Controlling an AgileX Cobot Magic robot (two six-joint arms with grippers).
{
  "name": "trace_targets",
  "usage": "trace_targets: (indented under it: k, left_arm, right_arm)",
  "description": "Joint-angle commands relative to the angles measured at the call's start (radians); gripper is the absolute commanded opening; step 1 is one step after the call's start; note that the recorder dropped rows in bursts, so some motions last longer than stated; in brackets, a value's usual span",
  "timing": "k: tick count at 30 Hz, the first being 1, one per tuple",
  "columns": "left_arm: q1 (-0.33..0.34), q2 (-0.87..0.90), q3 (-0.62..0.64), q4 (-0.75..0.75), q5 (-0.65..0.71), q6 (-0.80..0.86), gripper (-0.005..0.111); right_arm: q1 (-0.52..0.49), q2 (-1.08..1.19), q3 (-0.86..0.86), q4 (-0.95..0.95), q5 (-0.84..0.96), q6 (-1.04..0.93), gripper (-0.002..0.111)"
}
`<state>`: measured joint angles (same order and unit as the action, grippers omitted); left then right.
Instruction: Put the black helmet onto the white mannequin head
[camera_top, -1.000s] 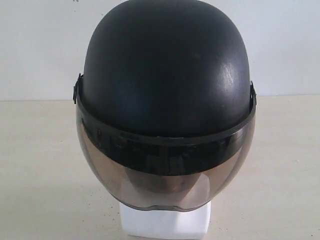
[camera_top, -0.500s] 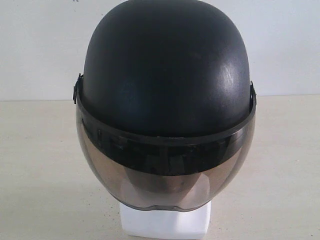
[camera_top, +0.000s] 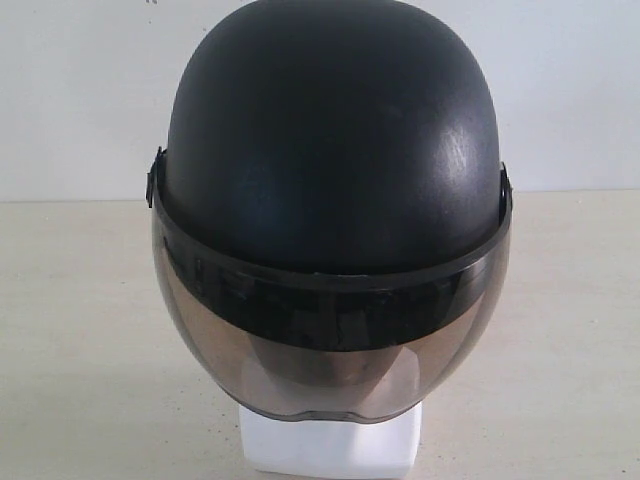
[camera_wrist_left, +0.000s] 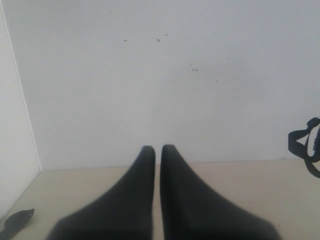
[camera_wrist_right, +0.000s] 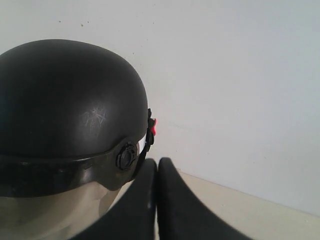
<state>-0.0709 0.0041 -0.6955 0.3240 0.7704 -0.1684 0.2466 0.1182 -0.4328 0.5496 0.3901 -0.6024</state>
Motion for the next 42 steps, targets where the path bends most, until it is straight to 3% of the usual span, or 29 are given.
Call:
trace_targets:
  k: [1,7,16,25,37,39,42]
  left_arm:
    - [0.003,-0.004,0.004,0.006,-0.009,0.003,0.004]
    - [0.003,-0.004,0.004,0.006,-0.009,0.003,0.004]
    - [0.003,-0.004,0.004,0.006,-0.009,0.003,0.004]
    - [0.003,-0.004,0.004,0.006,-0.009,0.003,0.004]
    - [0.003,-0.004,0.004,0.013,-0.009,0.003,0.004]
    - [0.003,-0.004,0.004,0.013,-0.009,0.003,0.004]
    - [0.003,-0.004,0.004,0.013,-0.009,0.003,0.004]
  right_arm:
    - [-0.005,-0.006,0.005,0.003,-0.005,0.000,0.000]
    - [-0.031,-0.055,0.005,-0.007,-0.013,-0.003,0.000]
    - [-0.242,-0.118,0.183,0.010,-0.117,-0.001,0.000]
    - [-0.249,-0.118,0.433,0.023,-0.320,0.047,0.000]
    - [-0.249,-0.118,0.433,0.020,-0.275,0.062,0.000]
    - [-0.249,-0.118,0.433,-0.025,-0.249,0.090,0.000]
    - [-0.249,-0.118,0.433,-0.254,-0.183,0.275,0.000]
